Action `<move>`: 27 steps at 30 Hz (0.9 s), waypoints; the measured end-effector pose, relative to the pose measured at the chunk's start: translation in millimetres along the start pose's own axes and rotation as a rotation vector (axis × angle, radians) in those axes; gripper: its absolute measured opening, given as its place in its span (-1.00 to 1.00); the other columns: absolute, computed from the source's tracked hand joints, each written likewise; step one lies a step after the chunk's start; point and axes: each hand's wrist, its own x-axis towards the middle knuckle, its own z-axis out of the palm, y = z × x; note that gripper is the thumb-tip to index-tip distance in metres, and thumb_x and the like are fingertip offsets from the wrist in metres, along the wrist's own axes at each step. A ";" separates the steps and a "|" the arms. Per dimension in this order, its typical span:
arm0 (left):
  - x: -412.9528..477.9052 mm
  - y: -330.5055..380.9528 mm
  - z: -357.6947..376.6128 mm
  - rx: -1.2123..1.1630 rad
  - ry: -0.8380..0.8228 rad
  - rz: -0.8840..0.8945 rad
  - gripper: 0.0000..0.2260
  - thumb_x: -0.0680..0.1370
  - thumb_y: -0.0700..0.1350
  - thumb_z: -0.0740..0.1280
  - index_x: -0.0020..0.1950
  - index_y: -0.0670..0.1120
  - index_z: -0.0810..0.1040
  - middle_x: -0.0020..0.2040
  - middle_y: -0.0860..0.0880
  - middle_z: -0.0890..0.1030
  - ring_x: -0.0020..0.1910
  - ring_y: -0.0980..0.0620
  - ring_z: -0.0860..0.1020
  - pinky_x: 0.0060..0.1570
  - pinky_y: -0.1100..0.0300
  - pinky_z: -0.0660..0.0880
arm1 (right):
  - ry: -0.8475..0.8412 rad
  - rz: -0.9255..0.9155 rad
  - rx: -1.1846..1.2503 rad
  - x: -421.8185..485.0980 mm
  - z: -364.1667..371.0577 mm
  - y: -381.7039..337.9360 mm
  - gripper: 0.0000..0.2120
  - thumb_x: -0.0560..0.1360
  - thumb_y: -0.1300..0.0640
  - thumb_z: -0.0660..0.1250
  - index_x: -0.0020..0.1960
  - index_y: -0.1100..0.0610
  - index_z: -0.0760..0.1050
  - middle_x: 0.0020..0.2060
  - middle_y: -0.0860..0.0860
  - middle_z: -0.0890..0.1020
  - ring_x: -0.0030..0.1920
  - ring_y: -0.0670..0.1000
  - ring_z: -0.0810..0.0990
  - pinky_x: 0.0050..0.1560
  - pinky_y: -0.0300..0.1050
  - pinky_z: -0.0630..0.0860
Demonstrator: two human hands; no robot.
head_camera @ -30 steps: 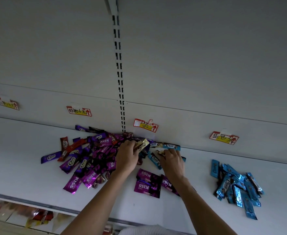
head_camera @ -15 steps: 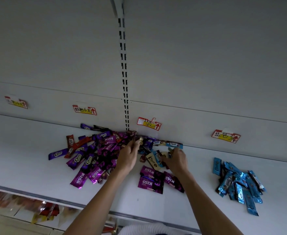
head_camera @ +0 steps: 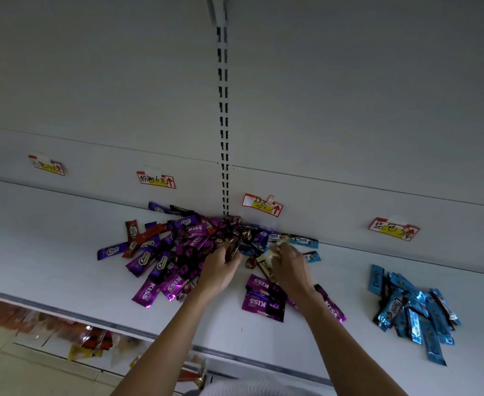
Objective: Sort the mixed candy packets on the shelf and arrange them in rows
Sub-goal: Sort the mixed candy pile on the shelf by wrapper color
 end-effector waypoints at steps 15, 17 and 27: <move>-17.5 -3.3 -16.4 -0.048 0.025 -0.071 -0.80 0.62 -0.01 0.14 -0.11 -0.03 0.48 -0.24 0.01 0.56 -0.24 0.03 0.54 -0.20 0.16 0.44 | -0.097 -0.051 -0.172 -9.2 7.3 -16.6 -0.77 0.56 0.10 0.20 0.08 0.28 0.40 0.06 0.16 0.42 -0.10 0.09 0.46 -0.14 -0.10 0.41; -18.8 -3.7 -20.0 -0.043 0.033 -0.072 -0.78 0.62 0.00 0.14 -0.10 -0.08 0.48 -0.27 -0.03 0.54 -0.27 0.01 0.52 -0.22 0.11 0.43 | -0.057 -0.042 -0.042 -11.1 3.1 -15.3 -0.83 0.53 0.20 0.24 0.02 0.30 0.40 0.02 0.17 0.39 -0.21 0.08 0.41 -0.23 -0.12 0.34; -43.8 12.9 -25.8 -0.077 0.088 -0.081 -0.81 0.63 -0.09 0.14 -0.18 -0.04 0.40 -0.31 -0.04 0.46 -0.36 0.07 0.47 -0.33 0.25 0.47 | -0.128 0.217 0.671 -46.6 -32.0 -28.2 -0.66 0.53 0.19 0.26 0.29 0.06 0.34 -0.20 0.00 0.49 -0.31 -0.02 0.42 -0.33 -0.14 0.37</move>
